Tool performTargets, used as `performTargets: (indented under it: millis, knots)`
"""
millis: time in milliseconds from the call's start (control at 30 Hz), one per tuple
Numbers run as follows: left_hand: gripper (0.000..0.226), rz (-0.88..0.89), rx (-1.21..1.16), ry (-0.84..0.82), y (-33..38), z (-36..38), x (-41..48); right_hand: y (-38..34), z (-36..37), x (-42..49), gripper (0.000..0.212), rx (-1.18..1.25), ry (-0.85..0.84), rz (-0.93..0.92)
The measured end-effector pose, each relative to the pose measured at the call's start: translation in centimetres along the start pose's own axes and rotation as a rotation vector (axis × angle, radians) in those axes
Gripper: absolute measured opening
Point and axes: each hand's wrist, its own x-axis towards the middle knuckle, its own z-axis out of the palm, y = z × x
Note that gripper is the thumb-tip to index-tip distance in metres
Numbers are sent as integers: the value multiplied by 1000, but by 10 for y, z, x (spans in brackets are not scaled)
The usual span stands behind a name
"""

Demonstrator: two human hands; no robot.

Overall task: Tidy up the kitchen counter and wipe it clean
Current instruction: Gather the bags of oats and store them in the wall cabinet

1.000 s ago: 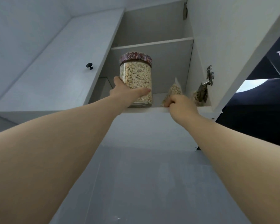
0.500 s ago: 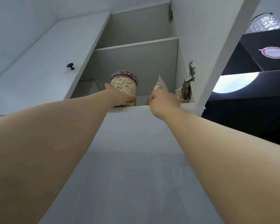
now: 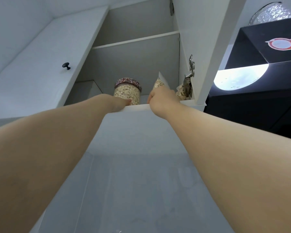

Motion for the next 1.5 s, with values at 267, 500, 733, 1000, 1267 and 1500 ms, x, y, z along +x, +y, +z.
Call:
performTargets:
  millis: [267,500,733,1000,1267,1500]
  knots:
    - [71,-23,63,168,-19,7,-4,1,2,-12,39,-24,-35,-43]
    - [53,203,271,250,-44,11,-43,-2,1,-39,47,27,-139,-5]
    - [58,286,152,232,-57,21,-84,2,-28,-80,25,139,145,243]
    - [38,419,-78,302,-15,6,-119,-5,-78,-79,45,376,570,366]
    - [34,541,-340,365,22,-19,-143,-20,-106,-82,38,361,611,151]
    - [22,725,-709,271,41,-46,-162,-24,-103,-85,31,175,588,97]
